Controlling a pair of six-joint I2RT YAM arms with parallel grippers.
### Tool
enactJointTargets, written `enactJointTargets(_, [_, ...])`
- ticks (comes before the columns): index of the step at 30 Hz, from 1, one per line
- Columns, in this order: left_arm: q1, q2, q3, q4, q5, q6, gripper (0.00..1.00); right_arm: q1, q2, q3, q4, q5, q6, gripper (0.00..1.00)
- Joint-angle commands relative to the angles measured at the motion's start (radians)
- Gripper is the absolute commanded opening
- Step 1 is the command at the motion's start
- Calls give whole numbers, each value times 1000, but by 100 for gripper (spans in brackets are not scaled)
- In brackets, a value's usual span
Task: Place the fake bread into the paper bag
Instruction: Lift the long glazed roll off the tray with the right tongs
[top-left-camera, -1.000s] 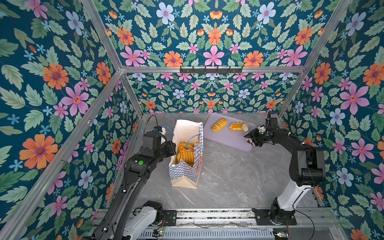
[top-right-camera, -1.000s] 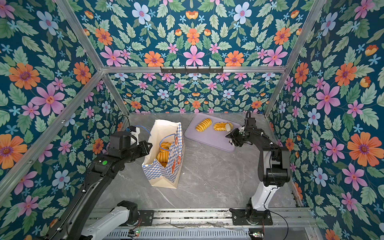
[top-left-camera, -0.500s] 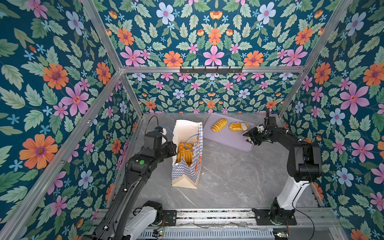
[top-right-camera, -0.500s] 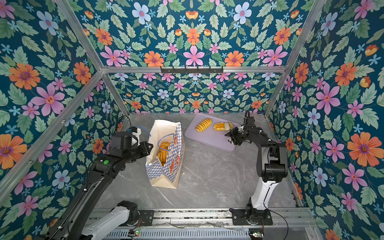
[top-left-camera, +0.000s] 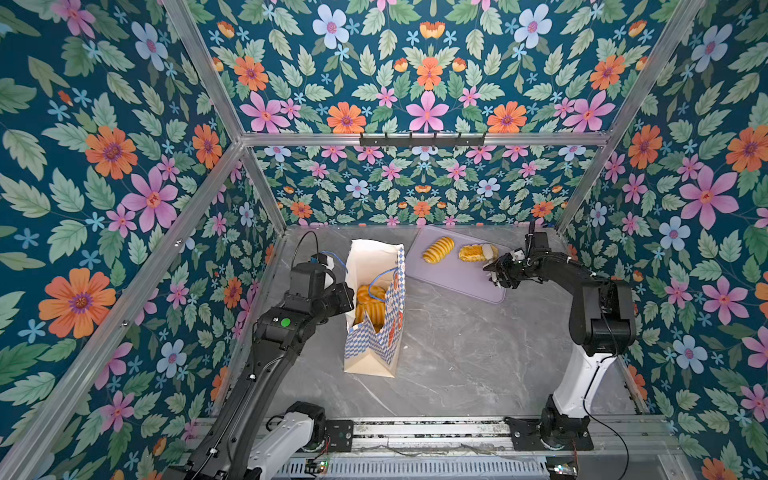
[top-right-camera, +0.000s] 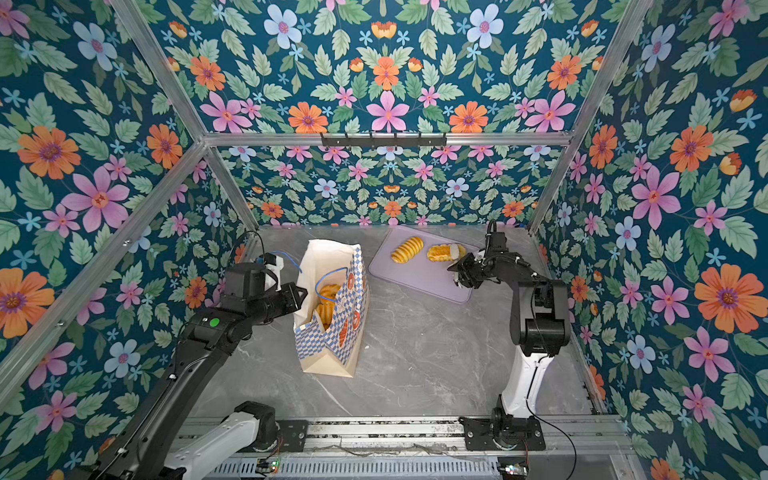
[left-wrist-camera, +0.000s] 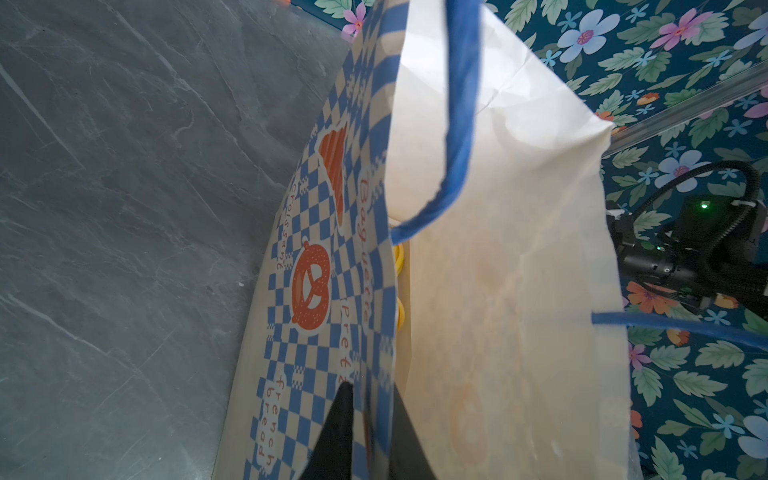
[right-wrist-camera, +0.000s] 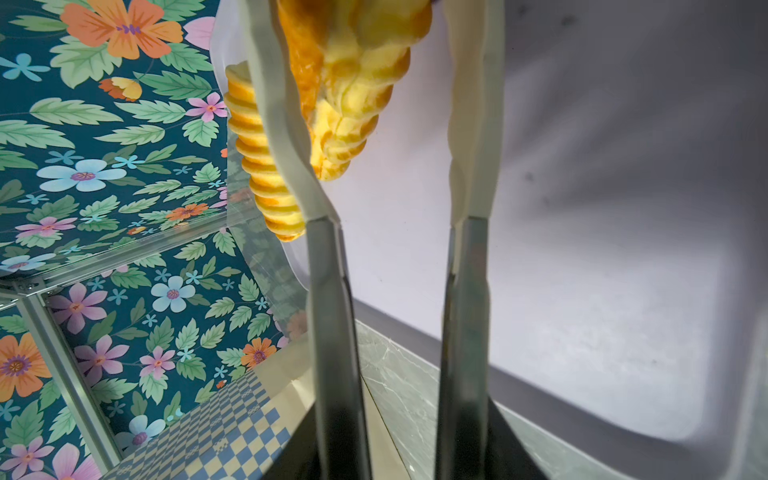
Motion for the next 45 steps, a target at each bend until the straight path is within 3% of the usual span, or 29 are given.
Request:
enactJointTargets(1, [0,4,6,13,-1,10,16,0,2,4,37,-2,20,40])
enactJointTargets(14, [1,7,11,10,-4,13,16,0,-64,-42,39,26,7,27])
enactJointTargets(45, [0,4,22,2,-13,6,16,0,-419,-188,-54,96,-73,24])
